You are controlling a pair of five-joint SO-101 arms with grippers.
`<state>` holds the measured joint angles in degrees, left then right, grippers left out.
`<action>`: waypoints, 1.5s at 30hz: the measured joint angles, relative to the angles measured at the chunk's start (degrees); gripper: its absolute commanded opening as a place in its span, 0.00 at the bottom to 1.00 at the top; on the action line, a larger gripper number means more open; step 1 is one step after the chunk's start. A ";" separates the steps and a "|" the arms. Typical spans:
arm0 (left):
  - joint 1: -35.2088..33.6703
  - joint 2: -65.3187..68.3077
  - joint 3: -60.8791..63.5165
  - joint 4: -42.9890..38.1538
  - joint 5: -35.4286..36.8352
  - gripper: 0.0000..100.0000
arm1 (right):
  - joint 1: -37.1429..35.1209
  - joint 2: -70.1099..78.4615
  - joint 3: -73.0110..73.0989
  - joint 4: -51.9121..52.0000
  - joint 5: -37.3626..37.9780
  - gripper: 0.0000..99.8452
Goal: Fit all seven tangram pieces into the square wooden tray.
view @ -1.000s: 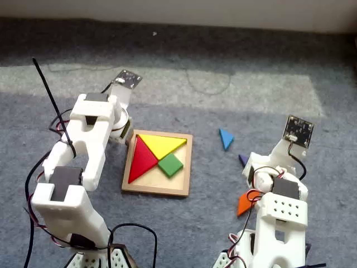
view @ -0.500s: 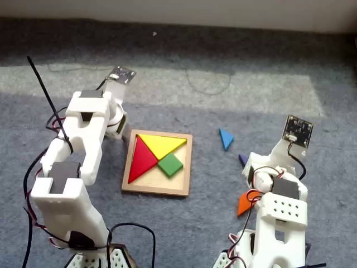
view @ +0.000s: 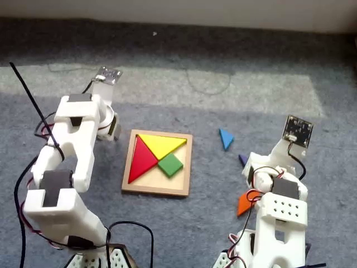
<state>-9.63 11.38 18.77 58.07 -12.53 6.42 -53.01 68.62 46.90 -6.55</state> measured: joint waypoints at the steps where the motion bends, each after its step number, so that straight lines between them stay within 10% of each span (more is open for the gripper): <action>1: 0.00 -0.70 1.49 -1.32 0.09 0.18 | 0.00 0.00 0.00 0.00 0.00 0.24; 45: -0.26 9.67 -8.70 -0.70 0.53 0.02 | -0.26 0.00 0.00 0.00 0.00 0.24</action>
<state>-9.89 21.05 10.07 57.36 -12.00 6.15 -53.01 68.62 46.90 -6.55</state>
